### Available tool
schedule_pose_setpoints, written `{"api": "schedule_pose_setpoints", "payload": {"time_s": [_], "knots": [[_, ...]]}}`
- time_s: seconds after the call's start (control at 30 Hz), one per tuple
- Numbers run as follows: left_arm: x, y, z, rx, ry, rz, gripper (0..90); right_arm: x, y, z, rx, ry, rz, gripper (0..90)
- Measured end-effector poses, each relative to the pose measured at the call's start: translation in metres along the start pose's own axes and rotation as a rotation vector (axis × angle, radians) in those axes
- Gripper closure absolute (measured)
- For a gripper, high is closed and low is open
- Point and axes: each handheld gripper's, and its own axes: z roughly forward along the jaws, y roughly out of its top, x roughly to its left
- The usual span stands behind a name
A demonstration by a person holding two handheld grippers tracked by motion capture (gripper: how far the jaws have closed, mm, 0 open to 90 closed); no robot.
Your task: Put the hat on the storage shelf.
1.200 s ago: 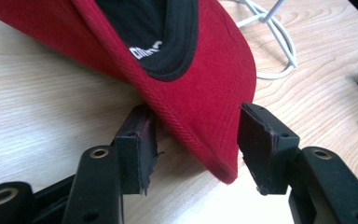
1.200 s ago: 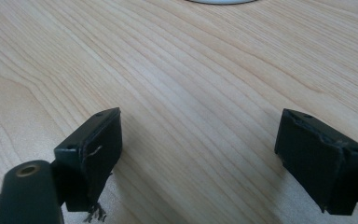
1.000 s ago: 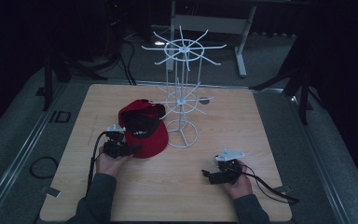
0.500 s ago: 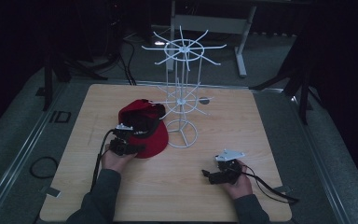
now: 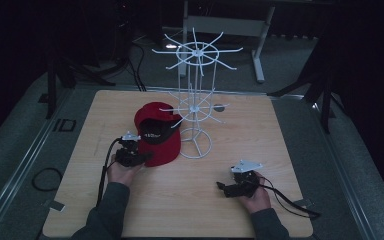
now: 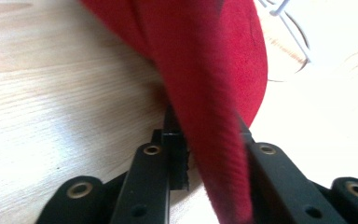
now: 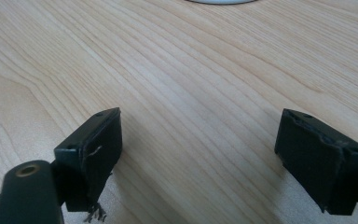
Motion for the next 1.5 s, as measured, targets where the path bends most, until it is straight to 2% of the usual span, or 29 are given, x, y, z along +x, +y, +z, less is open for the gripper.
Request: {"api": "schedule_pose_setpoints", "payload": {"time_s": [0.13, 0.2, 0.27, 0.4, 0.63, 1.3, 1.5], "knots": [[0.001, 0.000, -0.007, -0.036, 0.014, -0.008, 85.4, 0.000, 0.000, 0.000, 0.000, 0.000, -0.001, 14.7], [-0.002, -0.001, -0.010, -0.047, 0.037, 0.009, 85.5, 0.000, 0.000, 0.000, -0.001, 0.000, -0.001, 14.7], [-0.001, -0.001, -0.011, -0.054, 0.041, 0.002, 85.7, 0.000, 0.000, 0.000, 0.000, 0.000, 0.000, 14.7], [0.001, -0.002, -0.012, -0.066, 0.044, -0.010, 85.7, 0.000, 0.000, 0.000, 0.000, 0.000, 0.000, 14.7], [0.001, -0.001, -0.018, -0.098, 0.045, -0.003, 85.7, 0.000, 0.000, 0.000, -0.001, 0.000, -0.001, 14.7], [0.017, 0.012, -0.045, -0.182, 0.087, -0.061, 85.7, 0.000, 0.000, 0.000, 0.000, 0.001, 0.001, 14.7], [0.018, 0.016, -0.052, -0.202, 0.096, -0.059, 85.7, 0.000, 0.000, 0.000, 0.000, 0.001, 0.001, 14.7]]}}
